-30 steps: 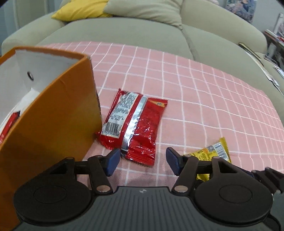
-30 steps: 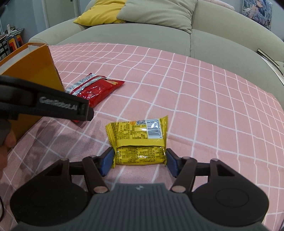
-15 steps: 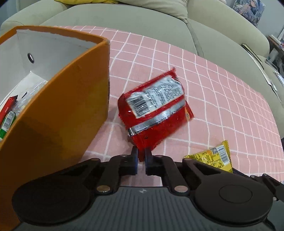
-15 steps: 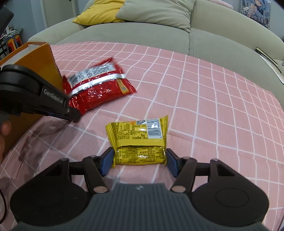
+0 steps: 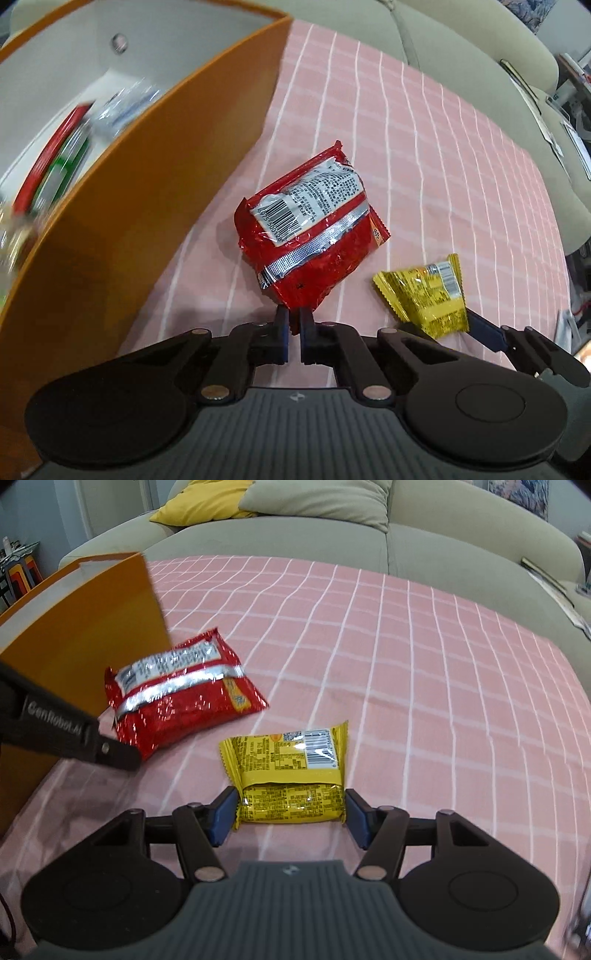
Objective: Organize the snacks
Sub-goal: 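Lower the left tool onto the red bag and close on it while the right tool holds the yellow packet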
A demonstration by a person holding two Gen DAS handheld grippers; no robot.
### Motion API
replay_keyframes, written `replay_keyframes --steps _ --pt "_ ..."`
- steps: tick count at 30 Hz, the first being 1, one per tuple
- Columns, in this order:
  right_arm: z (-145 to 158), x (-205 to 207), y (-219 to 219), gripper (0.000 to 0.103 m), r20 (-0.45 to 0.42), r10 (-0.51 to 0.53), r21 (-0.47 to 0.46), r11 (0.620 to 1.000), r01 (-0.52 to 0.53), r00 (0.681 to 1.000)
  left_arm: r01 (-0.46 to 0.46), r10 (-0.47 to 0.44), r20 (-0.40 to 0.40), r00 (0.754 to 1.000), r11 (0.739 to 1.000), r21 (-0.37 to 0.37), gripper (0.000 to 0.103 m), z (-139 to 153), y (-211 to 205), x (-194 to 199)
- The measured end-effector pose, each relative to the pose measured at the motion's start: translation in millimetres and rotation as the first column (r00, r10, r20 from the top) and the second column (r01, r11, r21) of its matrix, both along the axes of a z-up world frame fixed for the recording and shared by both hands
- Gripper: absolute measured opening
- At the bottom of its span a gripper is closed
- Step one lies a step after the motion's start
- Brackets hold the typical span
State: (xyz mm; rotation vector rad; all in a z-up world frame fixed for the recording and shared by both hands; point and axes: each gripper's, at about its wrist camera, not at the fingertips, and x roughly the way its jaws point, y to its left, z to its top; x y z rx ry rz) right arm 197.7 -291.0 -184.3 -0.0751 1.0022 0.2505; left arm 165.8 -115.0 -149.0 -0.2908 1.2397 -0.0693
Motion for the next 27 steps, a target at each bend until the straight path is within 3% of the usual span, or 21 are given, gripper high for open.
replay_keyframes --steps 10,18,27 --pt "12.7 -55.8 28.7 0.059 -0.063 0.058 -0.017 0.998 -0.060 0.996 0.046 -0.045 -0.059 0.997 0.999 0.013 0.005 6.6 14.3 -74.7" --pt "5.0 -69.6 40.6 0.060 -0.129 0.083 -0.056 0.994 -0.090 0.988 0.025 -0.028 -0.117 0.993 0.999 -0.024 0.008 -3.2 35.8 -91.2" --pt "10.6 -78.5 36.2 0.068 -0.105 0.058 -0.061 0.996 -0.065 0.993 0.123 -0.129 -0.073 0.989 0.989 -0.076 0.021 0.8 27.3 -99.0"
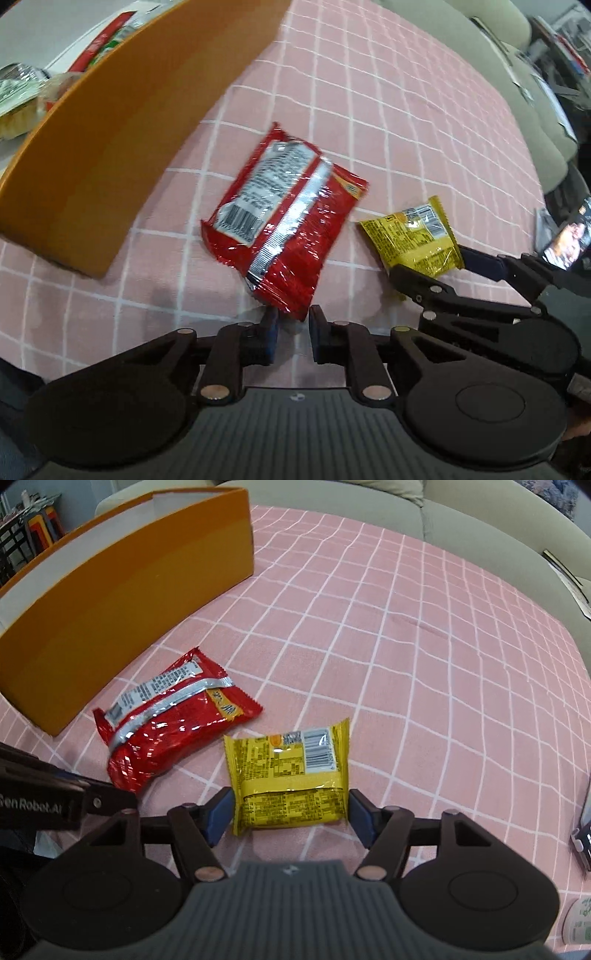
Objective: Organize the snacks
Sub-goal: 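Lower the left tool onto the red bag and close on it while the right tool holds the yellow packet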
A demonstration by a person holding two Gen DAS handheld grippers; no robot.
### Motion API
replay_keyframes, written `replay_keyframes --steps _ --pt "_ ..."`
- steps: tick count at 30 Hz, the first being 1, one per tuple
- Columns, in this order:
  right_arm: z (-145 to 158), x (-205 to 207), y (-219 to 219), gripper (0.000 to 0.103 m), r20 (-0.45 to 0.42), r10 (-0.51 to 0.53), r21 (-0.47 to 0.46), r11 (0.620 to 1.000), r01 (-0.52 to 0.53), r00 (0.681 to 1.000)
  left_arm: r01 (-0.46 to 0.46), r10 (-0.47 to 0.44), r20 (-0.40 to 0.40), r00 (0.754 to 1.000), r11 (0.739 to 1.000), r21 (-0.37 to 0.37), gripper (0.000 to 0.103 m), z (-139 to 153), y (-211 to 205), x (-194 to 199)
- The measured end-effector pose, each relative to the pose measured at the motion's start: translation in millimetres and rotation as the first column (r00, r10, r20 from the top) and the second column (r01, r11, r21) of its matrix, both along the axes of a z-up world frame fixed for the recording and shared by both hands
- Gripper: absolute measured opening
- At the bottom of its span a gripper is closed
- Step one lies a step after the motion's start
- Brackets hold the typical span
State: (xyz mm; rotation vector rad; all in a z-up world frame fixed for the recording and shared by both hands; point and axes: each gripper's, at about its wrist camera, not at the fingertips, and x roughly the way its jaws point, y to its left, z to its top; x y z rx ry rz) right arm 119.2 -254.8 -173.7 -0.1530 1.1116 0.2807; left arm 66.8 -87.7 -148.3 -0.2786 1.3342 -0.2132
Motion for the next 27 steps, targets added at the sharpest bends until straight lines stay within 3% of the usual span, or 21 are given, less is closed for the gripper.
replay_keyframes --steps 4,9,14,20,27 --pt "14.2 -5.7 -16.3 0.070 0.011 -0.111 0.056 0.992 0.110 0.994 0.032 -0.033 0.052 0.998 0.999 0.011 0.049 14.5 -5.1 -10.1" --pt "19.8 -14.4 -37.6 0.070 -0.067 -0.292 0.222 0.928 0.300 0.954 0.100 -0.121 0.200 0.972 0.989 0.112 0.070 37.0 -15.0 -14.2" --pt "8.6 -16.2 -42.8 0.068 -0.147 -0.378 0.286 0.868 0.405 0.914 0.167 -0.227 0.244 0.943 0.956 0.242 0.076 31.2 -29.4 3.2" --pt "-7.8 -5.8 -45.5 0.067 -0.231 -0.436 0.316 0.812 0.491 0.870 0.191 -0.258 0.218 0.941 0.939 0.286 0.080 15.7 -32.0 20.8" --pt "-11.5 14.8 -41.9 0.065 -0.218 -0.446 0.298 0.817 0.494 0.868 0.201 -0.270 0.206 0.941 0.931 0.304 0.083 6.6 -37.0 33.3"
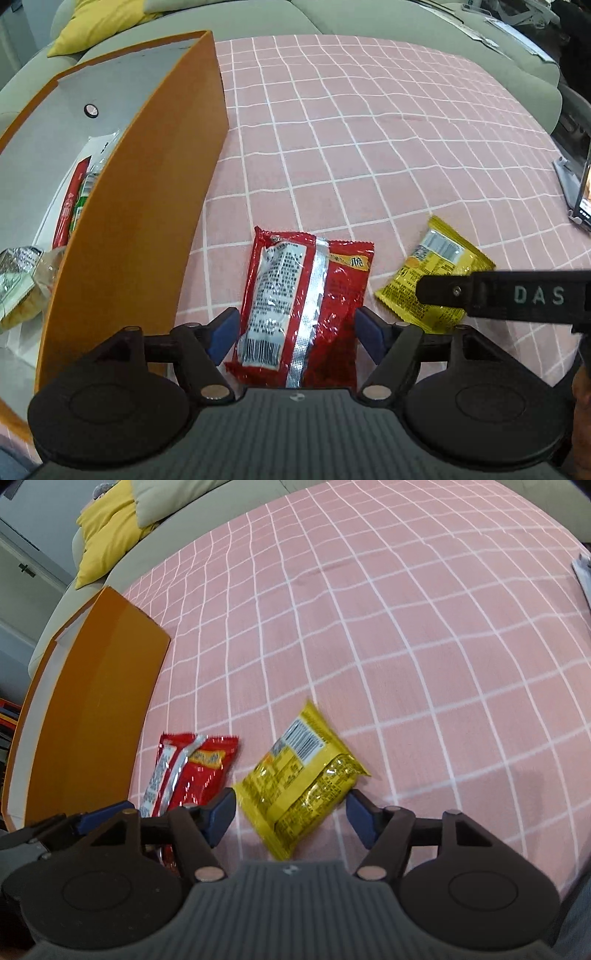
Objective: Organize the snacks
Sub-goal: 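Lower the left tool onto the red bag and close on it while the right tool holds the yellow packet, then carry the red bag and yellow packet over the box with both tools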
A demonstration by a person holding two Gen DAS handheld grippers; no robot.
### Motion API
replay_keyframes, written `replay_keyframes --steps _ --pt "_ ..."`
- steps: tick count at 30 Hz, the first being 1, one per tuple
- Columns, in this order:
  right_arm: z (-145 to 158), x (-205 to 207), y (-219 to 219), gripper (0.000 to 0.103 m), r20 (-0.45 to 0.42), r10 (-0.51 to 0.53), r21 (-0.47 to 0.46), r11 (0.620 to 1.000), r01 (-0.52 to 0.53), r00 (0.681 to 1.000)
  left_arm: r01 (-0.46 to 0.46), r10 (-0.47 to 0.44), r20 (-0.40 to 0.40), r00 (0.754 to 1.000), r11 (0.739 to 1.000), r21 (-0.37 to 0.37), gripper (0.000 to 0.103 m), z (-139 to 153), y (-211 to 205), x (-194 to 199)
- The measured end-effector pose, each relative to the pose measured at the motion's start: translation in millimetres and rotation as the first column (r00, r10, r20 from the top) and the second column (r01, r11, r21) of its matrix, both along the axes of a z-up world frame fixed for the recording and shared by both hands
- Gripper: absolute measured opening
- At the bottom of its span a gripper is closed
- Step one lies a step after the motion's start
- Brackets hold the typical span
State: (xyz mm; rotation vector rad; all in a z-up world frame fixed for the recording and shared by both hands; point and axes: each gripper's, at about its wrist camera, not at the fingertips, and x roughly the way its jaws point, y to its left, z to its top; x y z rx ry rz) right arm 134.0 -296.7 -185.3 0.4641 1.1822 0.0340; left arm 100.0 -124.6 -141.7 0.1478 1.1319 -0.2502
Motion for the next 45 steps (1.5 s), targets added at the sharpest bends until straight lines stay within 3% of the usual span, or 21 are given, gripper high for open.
replay_keyframes --steps 10,16,25,29,32,34,41,45 --pt "-6.8 33.7 29.1 0.065 0.016 0.107 -0.165 0.981 -0.103 0.994 -0.021 0.020 -0.034 0.999 1.000 -0.020 0.085 -7.6 -4.8 10.9" --pt "-13.6 40.6 47.0 0.071 0.009 0.159 -0.256 0.955 -0.152 0.987 -0.040 0.038 -0.052 0.998 0.999 -0.029 0.087 -11.9 -5.6 14.8" --pt "-21.8 48.1 62.7 0.072 0.016 0.225 -0.380 0.903 -0.202 0.974 -0.071 0.069 -0.081 0.994 0.997 -0.024 0.090 -22.7 -6.0 22.1" --pt "-24.5 49.6 61.2 0.074 0.039 0.265 -0.383 0.895 -0.230 0.964 -0.038 0.039 -0.061 0.997 0.999 0.016 0.093 -26.4 -12.7 19.8" --pt "-22.2 44.4 55.5 0.069 0.060 0.297 -0.385 0.888 -0.252 0.953 -0.028 0.029 -0.042 0.999 0.999 0.024 0.094 -27.5 -14.5 18.1" --pt "-20.5 42.1 50.1 0.059 0.074 0.312 -0.385 0.885 -0.262 0.947 -0.023 0.023 -0.039 0.999 1.000 0.018 0.090 -26.9 -13.5 17.5" --pt "-20.1 35.8 32.0 0.056 0.114 0.367 -0.344 0.887 -0.310 0.923 -0.004 0.004 -0.025 1.000 1.000 0.015 0.083 -26.6 -13.2 16.7" --pt "-20.2 36.2 28.7 0.055 0.111 0.358 -0.335 0.892 -0.305 0.927 -0.015 0.016 -0.024 1.000 1.000 0.016 0.081 -25.9 -14.0 16.9"
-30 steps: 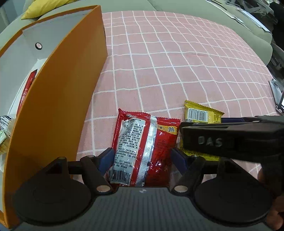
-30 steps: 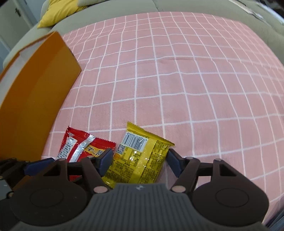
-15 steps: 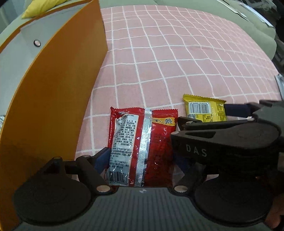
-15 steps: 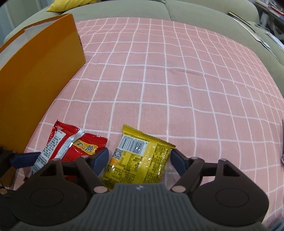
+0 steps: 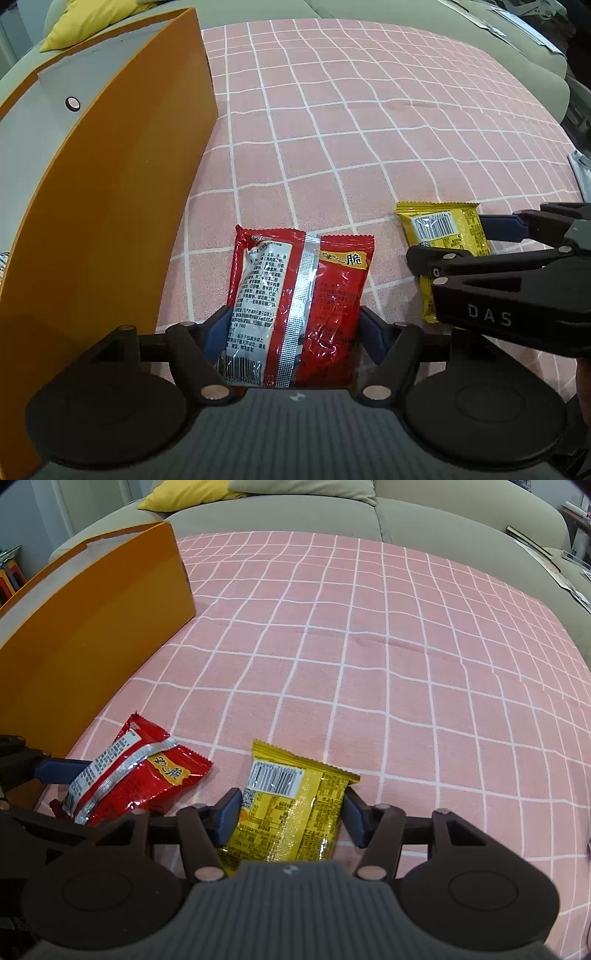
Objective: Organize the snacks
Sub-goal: 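Carry the red bag and yellow packet over the box with both tools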
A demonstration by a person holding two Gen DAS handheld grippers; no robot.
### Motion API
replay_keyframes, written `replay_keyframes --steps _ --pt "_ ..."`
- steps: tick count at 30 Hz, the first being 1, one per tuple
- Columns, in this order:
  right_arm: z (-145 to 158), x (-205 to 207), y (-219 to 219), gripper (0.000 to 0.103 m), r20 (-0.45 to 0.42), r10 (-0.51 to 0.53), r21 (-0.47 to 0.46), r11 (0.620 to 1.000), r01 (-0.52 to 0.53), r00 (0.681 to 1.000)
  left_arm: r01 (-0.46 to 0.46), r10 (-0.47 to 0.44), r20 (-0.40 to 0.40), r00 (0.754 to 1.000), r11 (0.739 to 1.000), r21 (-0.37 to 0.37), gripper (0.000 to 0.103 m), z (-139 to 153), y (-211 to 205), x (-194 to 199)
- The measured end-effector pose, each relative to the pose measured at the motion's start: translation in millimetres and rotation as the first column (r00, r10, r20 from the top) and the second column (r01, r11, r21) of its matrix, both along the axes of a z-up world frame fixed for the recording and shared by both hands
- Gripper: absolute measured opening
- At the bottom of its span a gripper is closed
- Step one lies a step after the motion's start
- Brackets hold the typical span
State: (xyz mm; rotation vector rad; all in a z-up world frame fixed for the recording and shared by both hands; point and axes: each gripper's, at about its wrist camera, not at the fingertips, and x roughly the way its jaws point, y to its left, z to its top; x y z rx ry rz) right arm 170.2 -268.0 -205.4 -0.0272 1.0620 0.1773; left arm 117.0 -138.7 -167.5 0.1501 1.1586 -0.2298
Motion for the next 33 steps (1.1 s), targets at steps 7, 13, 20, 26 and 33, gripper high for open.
replay_keyframes --steps 7,13,20,26,33 --pt "9.1 -7.3 -11.1 0.055 -0.013 -0.069 0.063 0.996 0.070 0.998 -0.040 0.041 0.014 0.999 0.998 -0.040 0.080 11.2 11.6 -3.8" --pt "37.3 -30.2 -13.8 0.055 0.047 -0.055 0.064 0.997 0.052 0.997 -0.053 0.060 0.080 0.995 0.995 -0.090 0.080 47.8 20.6 -26.5" --pt "80.6 -57.0 -7.8 0.055 0.127 -0.041 0.091 0.995 0.030 0.991 -0.044 0.065 0.148 0.987 0.989 -0.143 0.080 93.6 31.1 -49.1" --pt "119.2 -73.4 4.3 0.055 0.210 -0.004 0.107 0.994 -0.019 0.978 -0.072 0.112 0.211 0.971 0.980 -0.186 0.080 124.3 53.0 -58.0" --pt "154.7 -74.3 42.5 0.055 0.284 0.086 0.119 0.985 -0.124 0.955 -0.134 0.188 0.261 0.947 0.969 -0.209 0.080 155.8 96.5 -52.9"
